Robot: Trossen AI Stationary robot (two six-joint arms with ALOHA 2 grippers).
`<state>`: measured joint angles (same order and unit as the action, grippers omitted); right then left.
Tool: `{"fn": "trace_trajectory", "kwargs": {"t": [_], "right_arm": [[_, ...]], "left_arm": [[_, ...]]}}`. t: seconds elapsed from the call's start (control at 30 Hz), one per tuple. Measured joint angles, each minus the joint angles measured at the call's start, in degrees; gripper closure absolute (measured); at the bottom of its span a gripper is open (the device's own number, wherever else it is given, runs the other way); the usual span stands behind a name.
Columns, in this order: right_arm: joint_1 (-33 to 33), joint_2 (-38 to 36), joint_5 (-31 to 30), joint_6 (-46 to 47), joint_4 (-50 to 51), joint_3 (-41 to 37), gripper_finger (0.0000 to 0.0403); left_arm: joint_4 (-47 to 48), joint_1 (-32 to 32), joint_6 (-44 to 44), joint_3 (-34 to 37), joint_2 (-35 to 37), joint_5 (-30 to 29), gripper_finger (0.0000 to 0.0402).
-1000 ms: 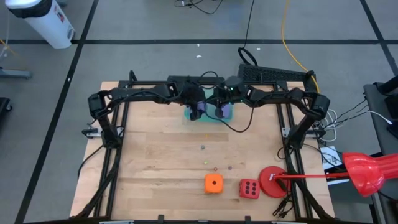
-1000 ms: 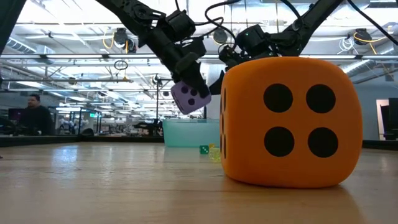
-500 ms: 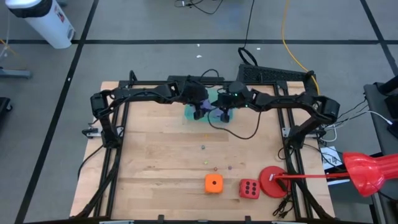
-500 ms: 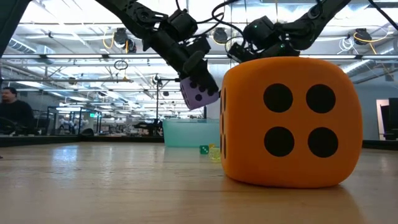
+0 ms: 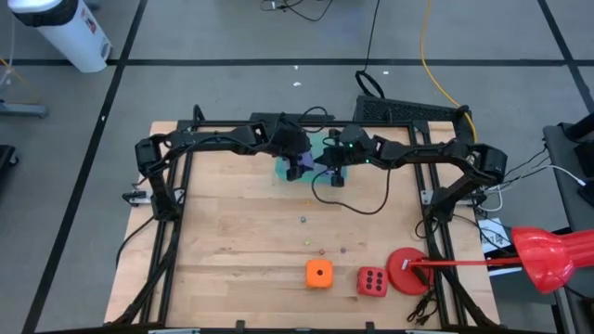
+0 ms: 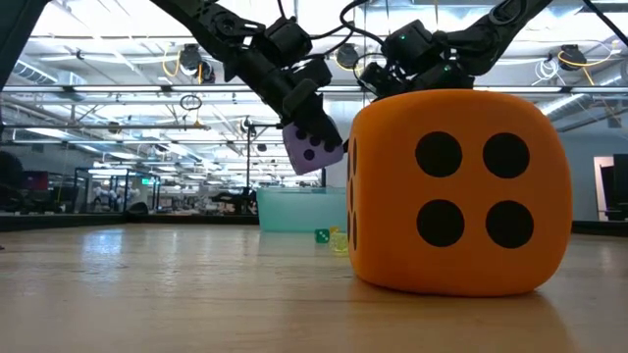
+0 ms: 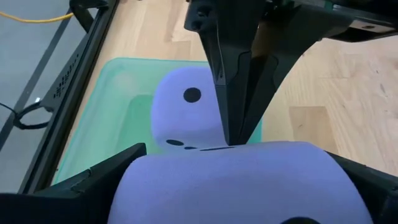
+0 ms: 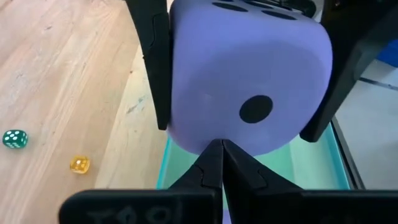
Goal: Pick & Place Dice
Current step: Put the large purple dice into the blue transparent bin
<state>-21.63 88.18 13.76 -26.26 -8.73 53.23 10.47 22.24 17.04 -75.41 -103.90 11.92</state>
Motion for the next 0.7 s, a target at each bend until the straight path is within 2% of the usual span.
{"fn": "trace_trajectory", "kwargs": {"t": [0.7], "right_arm": [[0.53, 0.68, -1.73, -1.01, -0.72, 0.17, 0.0403]], "left_arm": [[-2.39, -0.13, 0.42, 0.23, -0.26, 1.77, 0.0004]]}}
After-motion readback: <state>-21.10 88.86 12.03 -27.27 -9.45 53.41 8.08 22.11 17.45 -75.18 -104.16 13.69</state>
